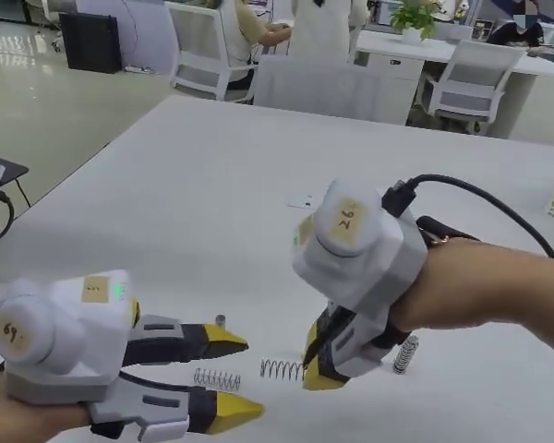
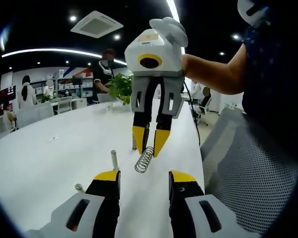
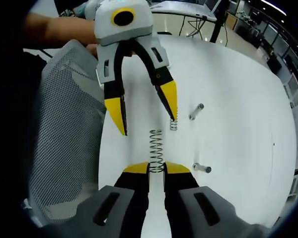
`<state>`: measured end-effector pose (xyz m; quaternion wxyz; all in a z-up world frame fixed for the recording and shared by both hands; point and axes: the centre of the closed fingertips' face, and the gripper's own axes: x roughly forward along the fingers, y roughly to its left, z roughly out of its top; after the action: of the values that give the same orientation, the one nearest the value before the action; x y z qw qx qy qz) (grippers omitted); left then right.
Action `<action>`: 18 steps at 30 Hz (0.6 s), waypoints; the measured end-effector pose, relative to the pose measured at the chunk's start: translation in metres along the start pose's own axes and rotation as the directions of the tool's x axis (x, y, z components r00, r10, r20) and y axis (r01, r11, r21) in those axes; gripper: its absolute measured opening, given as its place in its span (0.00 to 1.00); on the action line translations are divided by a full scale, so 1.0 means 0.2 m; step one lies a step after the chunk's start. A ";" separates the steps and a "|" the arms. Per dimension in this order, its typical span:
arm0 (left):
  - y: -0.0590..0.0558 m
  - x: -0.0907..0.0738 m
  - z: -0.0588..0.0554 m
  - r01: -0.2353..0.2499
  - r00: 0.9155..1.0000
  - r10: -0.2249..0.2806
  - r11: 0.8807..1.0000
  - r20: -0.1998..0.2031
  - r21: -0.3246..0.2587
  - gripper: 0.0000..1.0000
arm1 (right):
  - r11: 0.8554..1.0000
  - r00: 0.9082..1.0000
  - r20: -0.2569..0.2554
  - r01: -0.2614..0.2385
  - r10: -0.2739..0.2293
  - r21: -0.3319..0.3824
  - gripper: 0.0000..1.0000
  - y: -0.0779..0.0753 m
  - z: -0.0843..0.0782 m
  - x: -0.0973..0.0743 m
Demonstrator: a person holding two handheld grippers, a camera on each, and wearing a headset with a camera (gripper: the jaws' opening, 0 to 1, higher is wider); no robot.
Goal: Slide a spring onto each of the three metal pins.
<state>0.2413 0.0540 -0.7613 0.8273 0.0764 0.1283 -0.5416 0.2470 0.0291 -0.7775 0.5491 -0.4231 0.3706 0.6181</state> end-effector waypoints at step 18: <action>-0.06 0.01 0.04 0.053 0.998 -0.054 0.998 0.024 0.030 0.14 | 0.996 1.000 -0.001 -0.012 0.012 -0.088 0.08 0.06 0.06 -0.03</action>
<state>0.2330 0.0445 -0.7539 0.8129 0.0781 0.1122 -0.5662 0.2348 0.0358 -0.7677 0.5264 -0.4448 0.3457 0.6368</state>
